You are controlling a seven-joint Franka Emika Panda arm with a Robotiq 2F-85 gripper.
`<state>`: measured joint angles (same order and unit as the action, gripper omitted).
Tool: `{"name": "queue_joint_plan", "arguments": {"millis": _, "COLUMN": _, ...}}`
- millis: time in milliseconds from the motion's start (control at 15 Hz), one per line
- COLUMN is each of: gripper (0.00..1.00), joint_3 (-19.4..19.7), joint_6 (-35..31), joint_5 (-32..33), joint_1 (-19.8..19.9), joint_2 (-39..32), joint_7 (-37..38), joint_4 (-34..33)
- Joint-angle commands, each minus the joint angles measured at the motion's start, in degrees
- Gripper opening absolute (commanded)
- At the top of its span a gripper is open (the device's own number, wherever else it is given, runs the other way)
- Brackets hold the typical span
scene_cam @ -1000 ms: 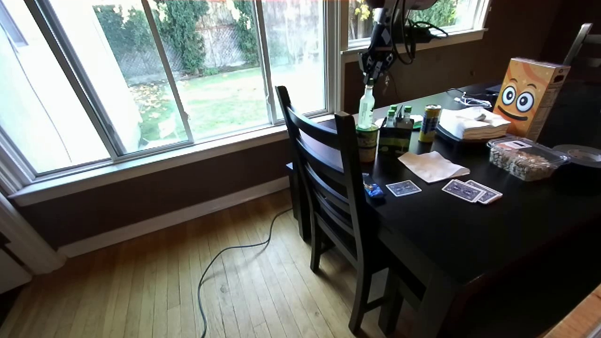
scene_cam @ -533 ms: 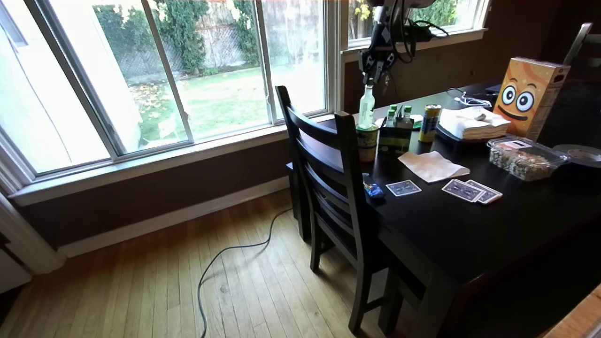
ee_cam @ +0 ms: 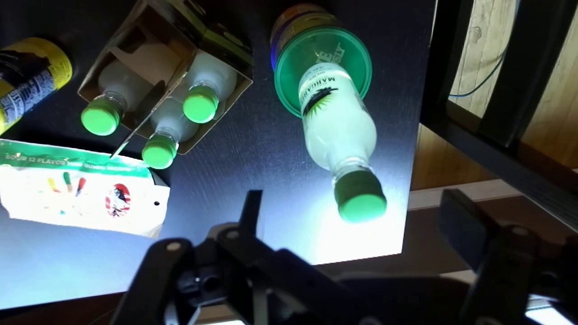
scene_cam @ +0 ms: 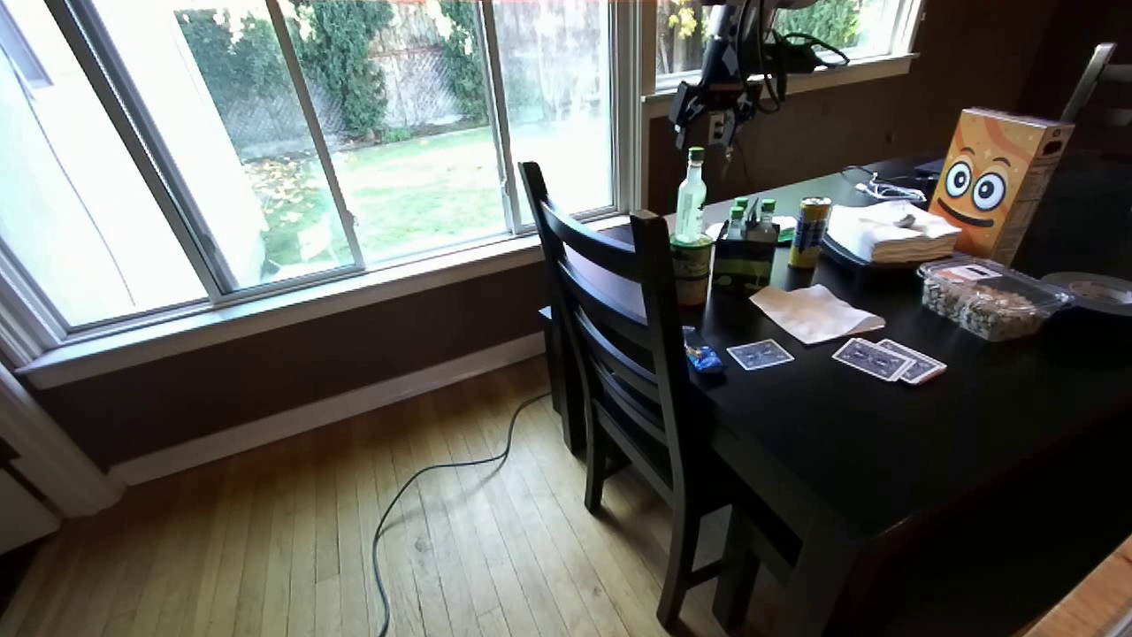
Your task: Put a bottle on the cans
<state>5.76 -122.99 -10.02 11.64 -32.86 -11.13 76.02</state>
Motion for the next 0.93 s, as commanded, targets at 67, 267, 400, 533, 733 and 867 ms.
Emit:
{"name": "queue_joint_plan", "arguments": {"millis": 67, "gripper": 1.00, "joint_3": -0.54, "joint_6": 1.37, "joint_5": 1.83, "joint_1": 0.57, "joint_2": 9.97, "joint_7": -1.11, "joint_4": 9.88}}
{"name": "queue_joint_plan", "arguments": {"millis": 267, "gripper": 1.00, "joint_3": 0.36, "joint_6": -1.45, "joint_5": 5.10, "joint_1": -0.40, "joint_2": 16.53, "joint_7": -3.23, "joint_4": 17.45}}
{"name": "queue_joint_plan", "arguments": {"millis": 400, "gripper": 1.00, "joint_3": 0.27, "joint_6": -0.84, "joint_5": 7.27, "joint_1": -0.72, "joint_2": 20.78, "joint_7": -4.94, "joint_4": 22.56}}
{"name": "queue_joint_plan", "arguments": {"millis": 533, "gripper": 1.00, "joint_3": 0.74, "joint_6": -2.27, "joint_5": 10.64, "joint_1": -1.50, "joint_2": 24.49, "joint_7": -3.94, "joint_4": 27.84}}
{"name": "queue_joint_plan", "arguments": {"millis": 733, "gripper": 1.00, "joint_3": 0.70, "joint_6": -5.84, "joint_5": 12.75, "joint_1": -1.82, "joint_2": 30.36, "joint_7": -3.78, "joint_4": 36.12}}
{"name": "queue_joint_plan", "arguments": {"millis": 867, "gripper": 1.00, "joint_3": 0.63, "joint_6": -10.38, "joint_5": 11.40, "joint_1": -1.77, "joint_2": 34.43, "joint_7": -5.12, "joint_4": 41.90}}
